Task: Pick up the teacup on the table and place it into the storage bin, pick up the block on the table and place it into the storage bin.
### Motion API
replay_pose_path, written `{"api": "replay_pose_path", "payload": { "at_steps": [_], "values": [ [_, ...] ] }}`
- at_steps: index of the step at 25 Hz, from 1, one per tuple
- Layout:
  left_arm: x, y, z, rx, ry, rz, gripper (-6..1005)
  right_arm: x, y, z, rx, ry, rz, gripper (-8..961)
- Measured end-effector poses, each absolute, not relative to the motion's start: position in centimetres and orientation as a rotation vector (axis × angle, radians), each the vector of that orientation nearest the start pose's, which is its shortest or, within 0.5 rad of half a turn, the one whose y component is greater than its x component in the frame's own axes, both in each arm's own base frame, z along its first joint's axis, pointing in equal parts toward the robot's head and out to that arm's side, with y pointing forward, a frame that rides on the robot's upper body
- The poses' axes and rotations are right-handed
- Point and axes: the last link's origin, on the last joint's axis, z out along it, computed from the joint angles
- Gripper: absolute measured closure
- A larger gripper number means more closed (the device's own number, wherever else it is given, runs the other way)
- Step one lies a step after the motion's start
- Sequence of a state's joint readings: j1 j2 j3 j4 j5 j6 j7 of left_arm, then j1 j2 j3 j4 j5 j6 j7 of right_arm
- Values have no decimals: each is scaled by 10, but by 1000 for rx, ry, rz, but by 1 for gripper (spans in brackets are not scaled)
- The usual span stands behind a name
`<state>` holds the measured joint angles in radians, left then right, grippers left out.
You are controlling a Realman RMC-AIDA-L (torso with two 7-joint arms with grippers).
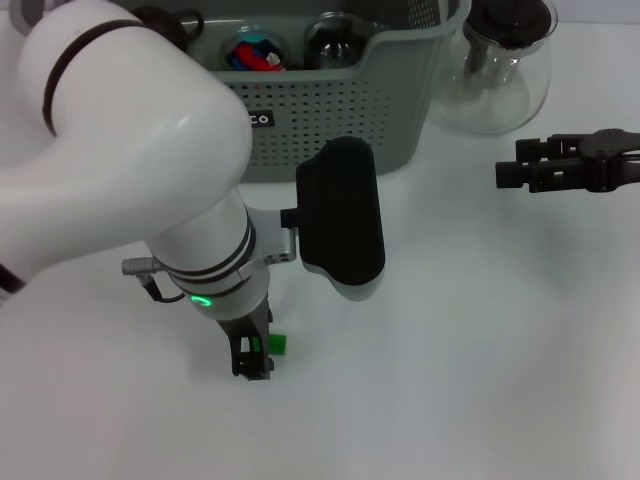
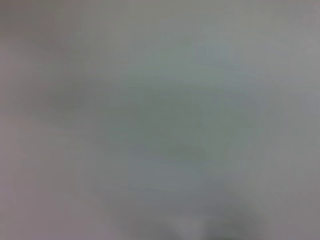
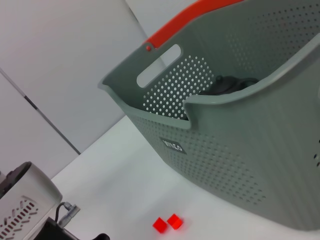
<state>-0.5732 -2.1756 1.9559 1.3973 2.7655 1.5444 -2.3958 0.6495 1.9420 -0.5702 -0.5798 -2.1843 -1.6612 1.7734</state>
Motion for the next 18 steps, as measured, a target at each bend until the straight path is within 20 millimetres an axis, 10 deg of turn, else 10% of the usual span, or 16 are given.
{"api": "replay_pose_path", "payload": {
  "at_steps": [18],
  "values": [
    [-144, 284, -82, -2864, -205, 912, 762, 266, 350, 43, -2740, 1121, 613, 12]
  ]
}}
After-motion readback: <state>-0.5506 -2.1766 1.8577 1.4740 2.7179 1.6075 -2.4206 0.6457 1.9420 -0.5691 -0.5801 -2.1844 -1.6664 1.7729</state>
